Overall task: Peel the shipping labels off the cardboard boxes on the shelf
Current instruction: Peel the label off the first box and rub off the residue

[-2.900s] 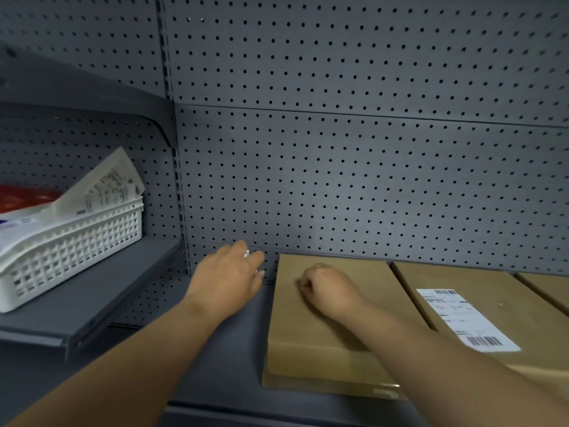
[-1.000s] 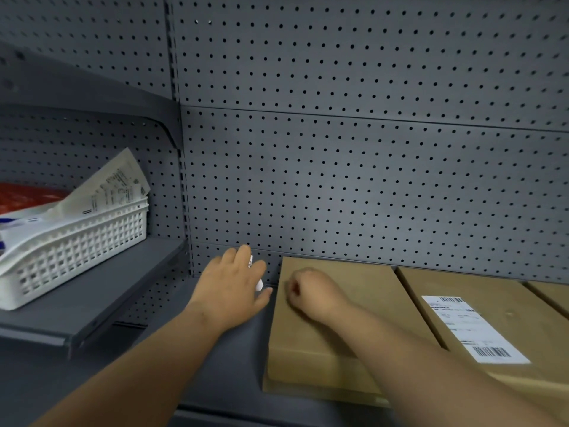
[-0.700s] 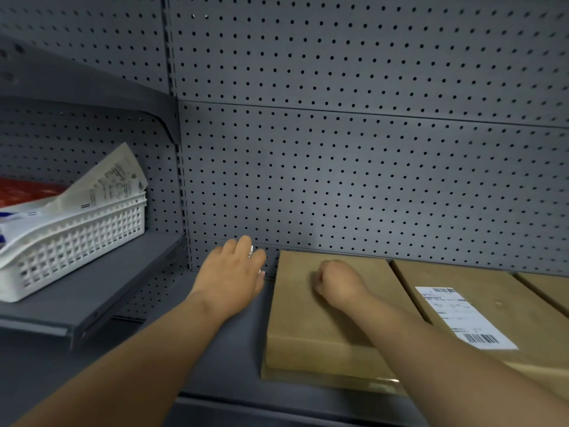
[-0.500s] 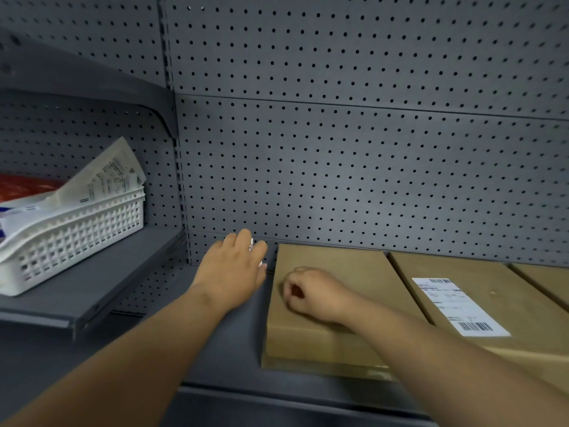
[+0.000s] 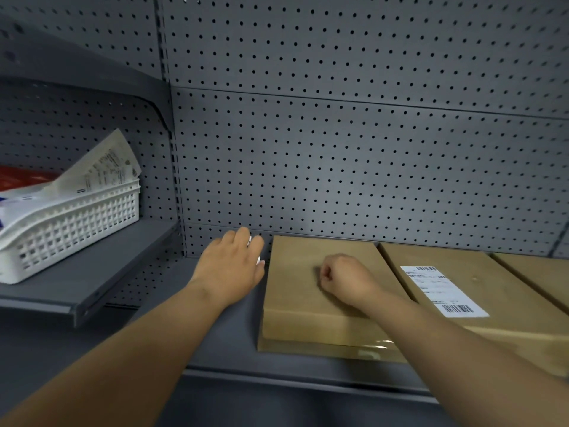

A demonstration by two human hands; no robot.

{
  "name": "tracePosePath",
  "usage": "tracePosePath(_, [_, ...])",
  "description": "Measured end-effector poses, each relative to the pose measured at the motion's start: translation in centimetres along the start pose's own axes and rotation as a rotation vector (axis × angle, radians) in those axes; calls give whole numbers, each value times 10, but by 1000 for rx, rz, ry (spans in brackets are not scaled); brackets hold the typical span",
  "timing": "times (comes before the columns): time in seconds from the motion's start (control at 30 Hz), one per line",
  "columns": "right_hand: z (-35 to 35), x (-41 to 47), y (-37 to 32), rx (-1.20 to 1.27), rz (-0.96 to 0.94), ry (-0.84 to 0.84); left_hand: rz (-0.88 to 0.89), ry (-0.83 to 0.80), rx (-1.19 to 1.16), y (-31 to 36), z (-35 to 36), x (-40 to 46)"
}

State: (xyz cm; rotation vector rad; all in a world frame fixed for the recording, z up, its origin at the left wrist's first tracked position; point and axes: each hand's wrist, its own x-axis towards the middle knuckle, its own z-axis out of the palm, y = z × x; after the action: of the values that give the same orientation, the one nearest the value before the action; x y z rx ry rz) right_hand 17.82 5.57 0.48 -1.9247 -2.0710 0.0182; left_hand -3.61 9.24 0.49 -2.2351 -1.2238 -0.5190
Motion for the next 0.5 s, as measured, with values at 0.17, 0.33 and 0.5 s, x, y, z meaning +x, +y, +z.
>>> tracePosePath(0.17, [12,-16,-32,36,-285,-76,6,86,13,-1,5,-2])
tracePosePath(0.33, [9,-7,-9,21,-81,71,17,109,15,-3,8,-5])
tracePosePath(0.5, [15,-13,-33,66,-337,-40,5,118,14,-8,13,-7])
